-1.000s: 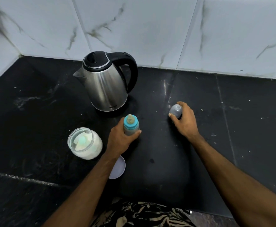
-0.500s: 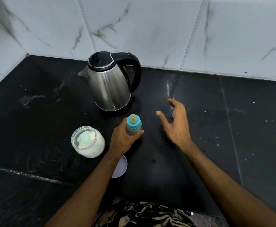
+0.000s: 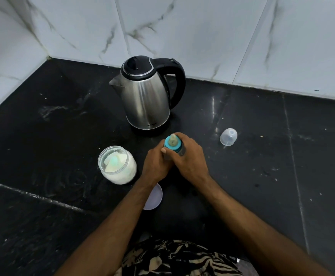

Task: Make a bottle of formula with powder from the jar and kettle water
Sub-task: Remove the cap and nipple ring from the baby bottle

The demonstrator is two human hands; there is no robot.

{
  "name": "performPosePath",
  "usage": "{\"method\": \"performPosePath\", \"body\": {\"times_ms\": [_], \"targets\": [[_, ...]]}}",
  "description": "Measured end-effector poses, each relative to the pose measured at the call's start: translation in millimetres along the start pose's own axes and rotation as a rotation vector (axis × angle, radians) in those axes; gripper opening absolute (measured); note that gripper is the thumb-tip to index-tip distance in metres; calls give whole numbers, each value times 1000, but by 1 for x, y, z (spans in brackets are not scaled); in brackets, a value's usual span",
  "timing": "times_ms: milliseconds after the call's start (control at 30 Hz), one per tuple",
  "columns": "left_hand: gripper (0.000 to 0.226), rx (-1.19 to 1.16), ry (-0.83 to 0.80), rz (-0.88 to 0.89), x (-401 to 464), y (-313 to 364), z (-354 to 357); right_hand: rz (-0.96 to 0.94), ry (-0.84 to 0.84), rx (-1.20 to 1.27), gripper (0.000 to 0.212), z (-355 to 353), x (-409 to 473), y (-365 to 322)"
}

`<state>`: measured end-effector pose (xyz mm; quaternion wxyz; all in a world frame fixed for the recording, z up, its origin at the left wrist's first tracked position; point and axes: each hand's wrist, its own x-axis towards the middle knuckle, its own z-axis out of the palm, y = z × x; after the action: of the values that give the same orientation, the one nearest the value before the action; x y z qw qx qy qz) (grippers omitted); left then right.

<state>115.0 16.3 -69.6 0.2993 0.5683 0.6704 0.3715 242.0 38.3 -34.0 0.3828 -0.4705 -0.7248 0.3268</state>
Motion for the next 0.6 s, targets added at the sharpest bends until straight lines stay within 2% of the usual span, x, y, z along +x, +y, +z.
{"method": "performPosePath", "body": {"times_ms": [167, 300, 333, 400, 467, 533, 600], "targets": [[53, -90, -33, 16, 0, 2, -2, -20, -247, 21, 45, -16, 13, 12], [61, -172, -114, -37, 2, 4, -6, -18, -589, 109, 50, -42, 41, 11], [60, -182, -122, -41, 2, 3, -7, -28, -625, 90, 52, -44, 45, 11], [57, -171, -121, -30, 1, 4, -7, -61, -546, 11, 60, -43, 42, 11], [56, -151, -118, -21, 0, 5, -7, -65, -352, -31, 71, -35, 28, 10], [55, -140, -120, -7, 0, 6, -6, -34, -182, -16, 75, -26, 14, 7], [55, -107, -119, -2, 1, 8, -6, -9, -95, -23, 76, -17, 9, 3]]}}
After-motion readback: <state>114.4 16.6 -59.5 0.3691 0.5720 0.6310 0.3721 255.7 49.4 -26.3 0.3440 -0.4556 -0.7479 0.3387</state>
